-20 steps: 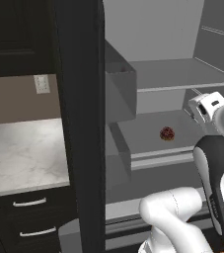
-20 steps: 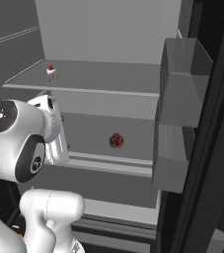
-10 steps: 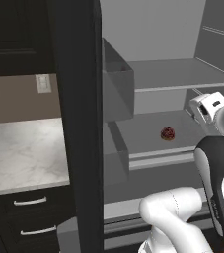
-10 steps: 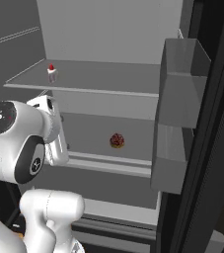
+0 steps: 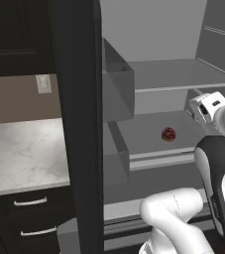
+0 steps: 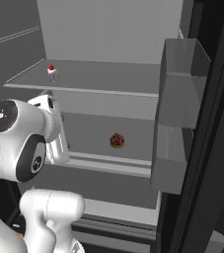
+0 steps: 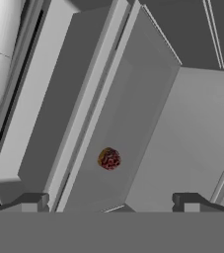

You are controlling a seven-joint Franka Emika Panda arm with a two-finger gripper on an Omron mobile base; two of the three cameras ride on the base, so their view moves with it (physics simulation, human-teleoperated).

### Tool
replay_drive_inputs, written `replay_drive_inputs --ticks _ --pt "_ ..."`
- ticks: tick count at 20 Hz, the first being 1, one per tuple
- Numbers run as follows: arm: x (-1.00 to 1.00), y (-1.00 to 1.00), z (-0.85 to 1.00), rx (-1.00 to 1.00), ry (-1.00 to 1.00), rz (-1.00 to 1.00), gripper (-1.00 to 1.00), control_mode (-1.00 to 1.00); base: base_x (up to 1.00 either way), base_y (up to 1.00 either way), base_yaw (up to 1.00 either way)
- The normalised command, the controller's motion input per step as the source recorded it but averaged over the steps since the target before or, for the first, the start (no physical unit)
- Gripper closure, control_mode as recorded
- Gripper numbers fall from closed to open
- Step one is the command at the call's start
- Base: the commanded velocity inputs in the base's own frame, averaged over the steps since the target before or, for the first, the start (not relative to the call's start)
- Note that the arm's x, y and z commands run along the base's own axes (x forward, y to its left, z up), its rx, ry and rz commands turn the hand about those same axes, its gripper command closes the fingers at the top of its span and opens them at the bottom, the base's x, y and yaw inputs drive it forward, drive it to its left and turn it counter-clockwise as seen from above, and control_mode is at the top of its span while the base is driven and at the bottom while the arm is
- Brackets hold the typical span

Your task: Take the cakes from the fridge and place them on the empty tray on the dining counter.

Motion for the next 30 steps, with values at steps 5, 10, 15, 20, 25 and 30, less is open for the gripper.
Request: replay_drive_inputs --ticks 5,10,15,20,25,30 --pt "0.13 0.0 0.0 0.0 0.0 0.09 -1.0 -1.0 0.0 0.0 0.0" --pt "0.02 0.01 0.0 -0.01 0.0 0.26 -1.0 -1.0 0.0 0.0 0.0" --pt "0.0 0.36 0.0 -0.19 -0.11 0.28 -1.0 -1.0 0.0 0.0 0.0" --pt "-0.03 0.57 0.03 -0.32 -0.17 0.25 -1.0 -1.0 0.0 0.0 0.0" --pt "-0.17 0.14 0.04 -0.45 -0.02 0.23 -1.0 -1.0 0.0 0.0 0.0" --pt "-0.26 0.0 0.2 -0.44 0.0 0.22 -1.0 -1.0 0.0 0.0 0.0"
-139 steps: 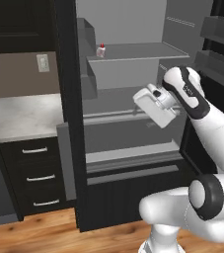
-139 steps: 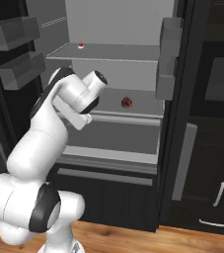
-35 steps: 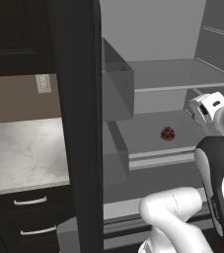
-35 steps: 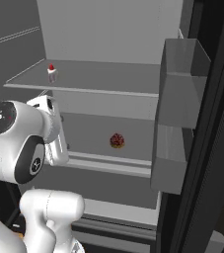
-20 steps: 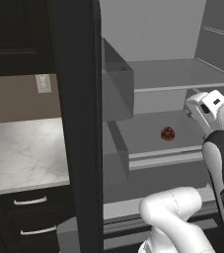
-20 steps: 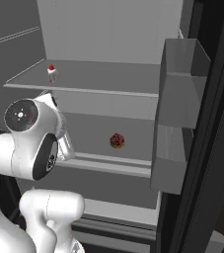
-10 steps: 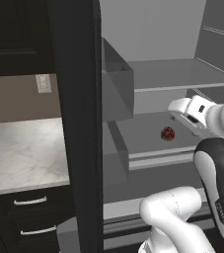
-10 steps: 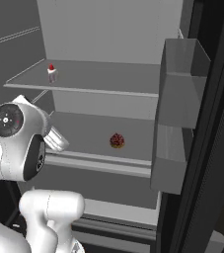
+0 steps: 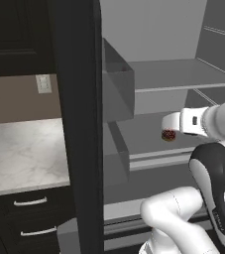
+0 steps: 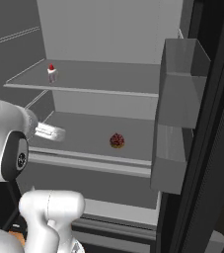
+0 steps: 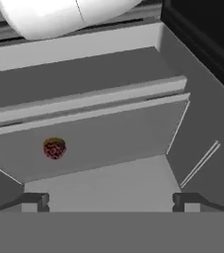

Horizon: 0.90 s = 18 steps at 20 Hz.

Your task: Take the cakes from the fridge and place them on the empty tray on the dining counter.

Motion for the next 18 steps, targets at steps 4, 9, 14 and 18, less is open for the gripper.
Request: replay_drive_inputs --ticks 4,9,14,18 --pt "-0.17 0.0 0.33 -0.36 -0.09 0.28 -1.0 -1.0 0.0 0.0 0.0" --pt "-0.02 0.0 0.23 -0.15 -0.16 0.35 -1.0 -1.0 0.0 0.0 0.0" --pt "0.1 0.11 0.05 0.0 -0.14 0.18 -1.0 -1.0 0.0 0.0 0.0" --pt "0.4 0.36 0.18 -0.01 0.0 0.03 -1.0 -1.0 0.0 0.0 0.0"
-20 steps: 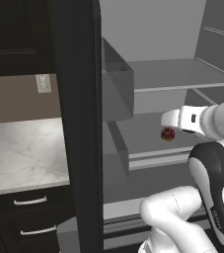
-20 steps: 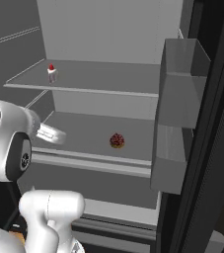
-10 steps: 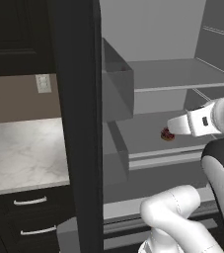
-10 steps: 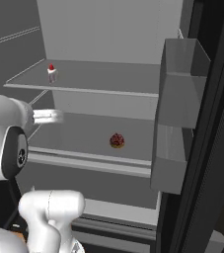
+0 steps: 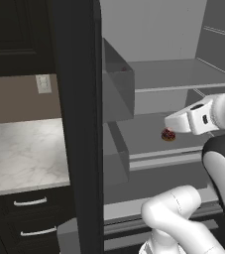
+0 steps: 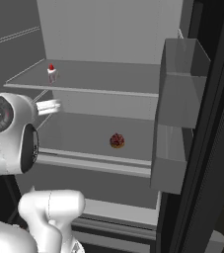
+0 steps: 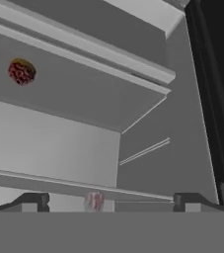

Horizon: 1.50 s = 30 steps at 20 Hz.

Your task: Take the cakes from the fridge and place them on the empty tray on the dining counter.

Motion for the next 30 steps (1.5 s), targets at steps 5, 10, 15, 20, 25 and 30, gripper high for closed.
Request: replay_drive_inputs --ticks 5,10,15,20,25,30 --pt "0.34 0.22 0.33 -0.02 0.02 0.03 -1.0 -1.0 0.0 0.0 0.0" --pt "0.48 0.0 0.19 0.0 0.15 0.0 -1.0 -1.0 0.0 0.0 0.0" --pt "0.51 0.02 0.05 -0.02 0.19 0.0 -1.0 -1.0 0.0 0.0 0.0" --pt "0.49 0.08 0.0 -0.01 0.08 0.0 -1.0 -1.0 0.0 0.0 0.0" --pt "0.47 0.16 -0.03 -0.02 0.0 0.0 -1.0 -1.0 0.0 0.0 0.0" --pt "0.52 0.19 -0.22 0.0 0.0 0.0 -1.0 -1.0 0.0 0.0 0.0"
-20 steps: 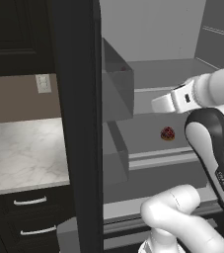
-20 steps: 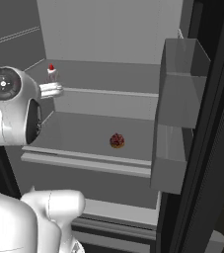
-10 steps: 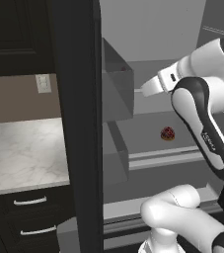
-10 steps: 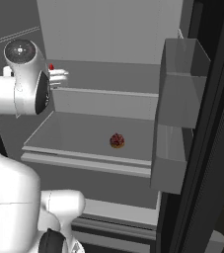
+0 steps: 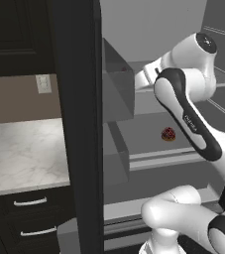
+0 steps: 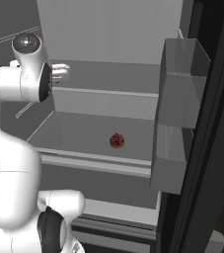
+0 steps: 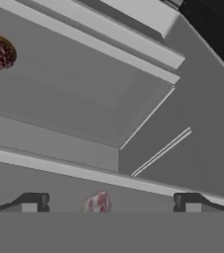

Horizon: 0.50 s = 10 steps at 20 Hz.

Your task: Take the cakes from the fridge and place them on the empty tray on the dining counter.

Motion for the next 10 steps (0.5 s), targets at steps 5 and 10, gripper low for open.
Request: replay_drive_inputs --ticks 5,10 --pt "0.59 0.18 -0.18 0.0 0.0 0.0 -1.0 -1.0 0.0 0.0 0.0" --pt "0.74 0.08 -0.01 0.0 0.0 0.0 -1.0 -1.0 0.0 0.0 0.0"
